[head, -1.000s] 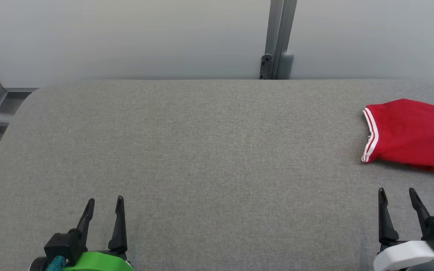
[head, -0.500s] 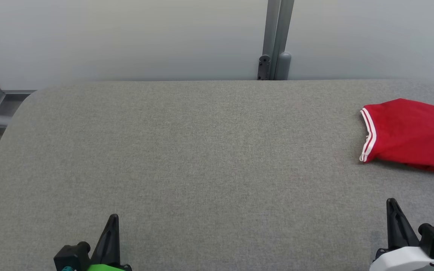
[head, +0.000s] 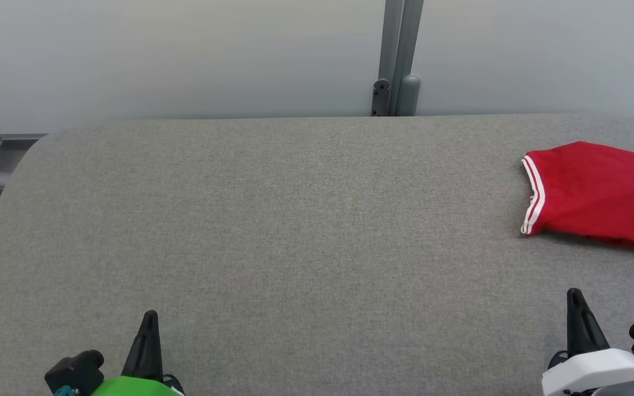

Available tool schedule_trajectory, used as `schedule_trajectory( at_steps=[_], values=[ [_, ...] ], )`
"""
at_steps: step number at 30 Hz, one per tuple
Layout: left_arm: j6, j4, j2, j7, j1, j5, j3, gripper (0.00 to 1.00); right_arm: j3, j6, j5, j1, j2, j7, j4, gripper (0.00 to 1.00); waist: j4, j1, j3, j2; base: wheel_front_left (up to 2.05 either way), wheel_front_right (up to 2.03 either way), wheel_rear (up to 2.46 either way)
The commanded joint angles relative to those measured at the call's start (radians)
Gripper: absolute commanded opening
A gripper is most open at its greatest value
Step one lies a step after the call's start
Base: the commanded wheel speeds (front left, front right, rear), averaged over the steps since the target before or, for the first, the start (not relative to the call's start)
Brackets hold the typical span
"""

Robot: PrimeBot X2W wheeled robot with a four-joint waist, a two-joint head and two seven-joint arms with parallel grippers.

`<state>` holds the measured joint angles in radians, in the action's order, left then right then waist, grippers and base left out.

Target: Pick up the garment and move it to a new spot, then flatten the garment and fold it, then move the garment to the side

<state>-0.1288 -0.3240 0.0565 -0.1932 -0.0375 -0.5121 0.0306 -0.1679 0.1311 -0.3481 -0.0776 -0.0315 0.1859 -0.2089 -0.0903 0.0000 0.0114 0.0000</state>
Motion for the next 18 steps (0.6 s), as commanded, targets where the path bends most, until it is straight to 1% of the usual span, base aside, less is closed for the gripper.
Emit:
schedule_trajectory(
  at_steps=[1,18],
  values=[
    [0.000,0.019,0.003,0.010,0.033,-0.041,-0.009,0.00,0.003,0.000,-0.047,0.027,-0.009,-0.009,0.013,0.00,0.001,0.0000,0.000,0.0000,0.00,0.00,0.00],
    [-0.001,0.034,0.001,0.079,0.062,-0.287,-0.041,0.00,0.016,0.000,-0.329,0.065,-0.012,-0.075,0.004,0.00,0.015,0.0000,-0.002,0.0000,0.00,0.00,0.00]
  ],
)
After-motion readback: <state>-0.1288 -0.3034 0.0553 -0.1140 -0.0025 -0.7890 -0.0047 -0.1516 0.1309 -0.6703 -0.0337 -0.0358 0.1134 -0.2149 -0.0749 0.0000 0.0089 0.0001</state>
